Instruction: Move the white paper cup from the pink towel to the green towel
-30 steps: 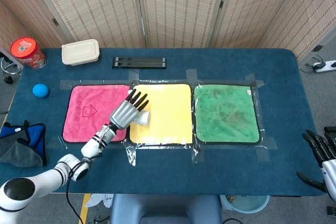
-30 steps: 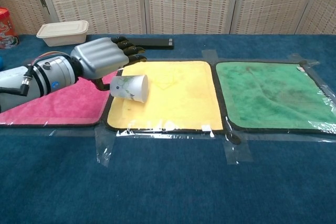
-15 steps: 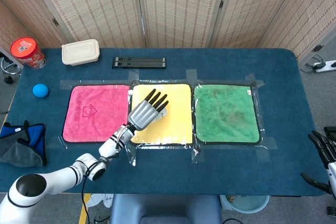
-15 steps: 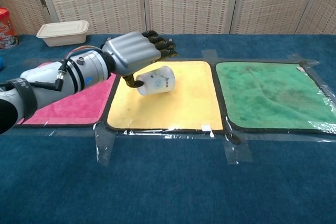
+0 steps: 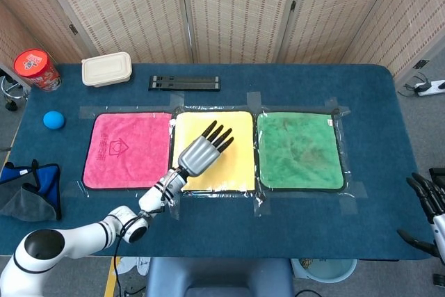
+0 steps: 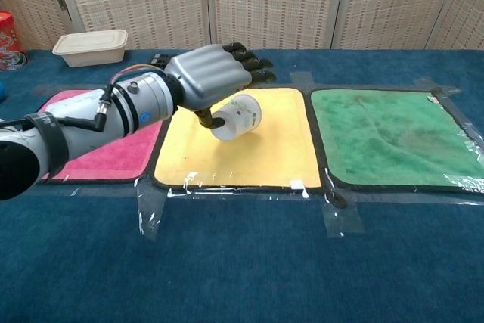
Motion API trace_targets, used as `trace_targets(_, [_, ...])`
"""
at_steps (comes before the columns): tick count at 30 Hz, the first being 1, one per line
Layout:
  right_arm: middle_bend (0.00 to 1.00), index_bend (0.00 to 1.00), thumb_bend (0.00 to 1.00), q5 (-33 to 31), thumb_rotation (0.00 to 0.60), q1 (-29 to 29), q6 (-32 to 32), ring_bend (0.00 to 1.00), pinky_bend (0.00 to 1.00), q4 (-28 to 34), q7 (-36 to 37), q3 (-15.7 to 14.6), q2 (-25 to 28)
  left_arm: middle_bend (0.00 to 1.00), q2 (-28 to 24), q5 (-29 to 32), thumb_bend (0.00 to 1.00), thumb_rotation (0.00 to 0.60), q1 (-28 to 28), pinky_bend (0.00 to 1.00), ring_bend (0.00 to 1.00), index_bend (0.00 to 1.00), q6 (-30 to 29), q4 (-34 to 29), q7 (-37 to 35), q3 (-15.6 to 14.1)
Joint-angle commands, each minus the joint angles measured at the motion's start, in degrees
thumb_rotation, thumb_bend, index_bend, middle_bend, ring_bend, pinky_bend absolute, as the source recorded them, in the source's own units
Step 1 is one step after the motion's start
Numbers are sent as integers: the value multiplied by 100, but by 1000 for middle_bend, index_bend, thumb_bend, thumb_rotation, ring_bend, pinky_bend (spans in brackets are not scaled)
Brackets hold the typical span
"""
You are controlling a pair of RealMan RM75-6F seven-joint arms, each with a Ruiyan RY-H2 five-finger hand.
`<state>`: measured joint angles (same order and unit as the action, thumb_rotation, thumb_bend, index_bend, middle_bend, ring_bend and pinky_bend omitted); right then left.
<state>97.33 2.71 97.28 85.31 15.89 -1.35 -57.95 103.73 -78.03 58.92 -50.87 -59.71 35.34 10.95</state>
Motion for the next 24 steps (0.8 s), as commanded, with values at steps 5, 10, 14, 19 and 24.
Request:
trace_targets(5, [93,57,127,37,600,-35,-17,109,0,8,-4,10,-11,0,-350,43,340,600,-178,0,0,0,-148,-383,-11,-76])
trace_targets(10, [93,57,127,106,600,-65,-30,109,0,36,-47,-3,-2,0,-481,131,340,600,-257,0,0,0,-219,-512,-3,-66])
trace_targets(14, [93,57,126,111,600,-58,-12,108,0,50,-59,-5,9,0,-546,212,340,600,-306,0,0,0,-225,-514,-15,-71])
trace_targets(19, [94,57,126,147,600,-87,-75,110,0,51,-110,-32,26,0,-689,282,340,600,-443,0,0,0,-354,-494,-179,-60])
trace_targets(24, [93,57,127,294,600,-207,-190,109,0,154,-297,-45,84,0,-979,531,342,600,-734,0,0,0,-573,-768,-537,60])
